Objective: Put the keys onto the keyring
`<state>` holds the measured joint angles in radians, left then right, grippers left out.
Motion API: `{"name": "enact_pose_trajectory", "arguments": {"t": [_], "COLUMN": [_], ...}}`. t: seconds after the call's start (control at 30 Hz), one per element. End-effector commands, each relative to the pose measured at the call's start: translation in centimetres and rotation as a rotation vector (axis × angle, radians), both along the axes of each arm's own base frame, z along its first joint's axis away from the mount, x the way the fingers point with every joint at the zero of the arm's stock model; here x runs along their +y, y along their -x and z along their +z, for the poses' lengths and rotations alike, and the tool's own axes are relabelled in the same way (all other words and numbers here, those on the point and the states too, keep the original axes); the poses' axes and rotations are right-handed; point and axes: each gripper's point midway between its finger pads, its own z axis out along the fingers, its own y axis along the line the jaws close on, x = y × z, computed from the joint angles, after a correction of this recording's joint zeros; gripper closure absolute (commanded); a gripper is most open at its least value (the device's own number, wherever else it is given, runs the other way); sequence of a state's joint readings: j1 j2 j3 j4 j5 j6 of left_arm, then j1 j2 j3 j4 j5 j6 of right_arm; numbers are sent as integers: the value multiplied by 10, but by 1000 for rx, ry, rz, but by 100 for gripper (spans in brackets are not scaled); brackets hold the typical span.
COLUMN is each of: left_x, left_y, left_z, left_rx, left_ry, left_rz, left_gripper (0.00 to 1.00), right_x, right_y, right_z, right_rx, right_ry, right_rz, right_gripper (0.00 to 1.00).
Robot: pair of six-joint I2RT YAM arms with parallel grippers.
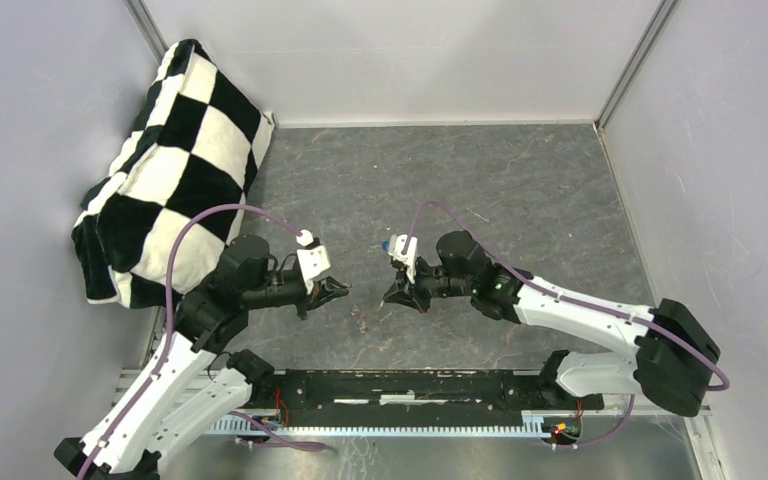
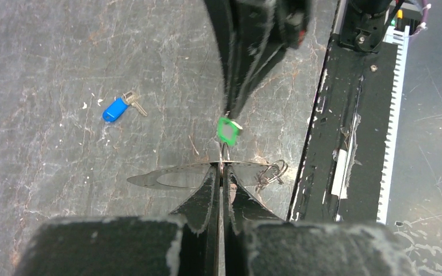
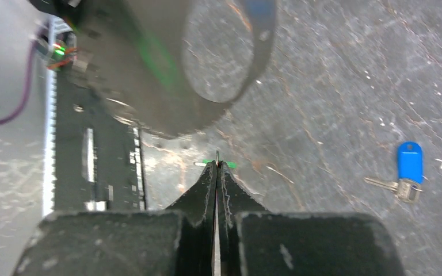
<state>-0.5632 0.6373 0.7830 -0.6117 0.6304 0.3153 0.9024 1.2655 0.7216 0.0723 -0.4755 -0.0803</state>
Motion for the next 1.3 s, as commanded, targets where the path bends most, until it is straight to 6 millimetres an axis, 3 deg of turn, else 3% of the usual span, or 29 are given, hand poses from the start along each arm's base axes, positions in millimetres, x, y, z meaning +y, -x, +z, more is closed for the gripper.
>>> {"name": "enact_pose_trajectory", "arguments": {"t": [0.0,0.23,0.33,0.53,0.87,1.27], "left_x": [-3,3,11,11,9,12], "left_y": [-12,-28,-41,-43,-42,-42], "left_z": [3,4,6,12,10,17], "left_rx": [-18,-64,-77,-104,-121,-147], "left_ry": [21,24,28,50,39,51], "left_rz": [45,133,227,238,210,225], "left_gripper": [98,98,98,98,98,98], "right_x": [9,9,20,42,71,78], "right_y": [15,28,24,7,5,1], "right_z": [51,109,120,126,136,138], "right_rx": [67,17,20,63,53,62], "right_ry": [-135,-325,-290,-248,-287,-335], "right_rz": [-46,-84,-113,-195,-214,-299], "right_gripper": [100,100,99,100,99,100]}}
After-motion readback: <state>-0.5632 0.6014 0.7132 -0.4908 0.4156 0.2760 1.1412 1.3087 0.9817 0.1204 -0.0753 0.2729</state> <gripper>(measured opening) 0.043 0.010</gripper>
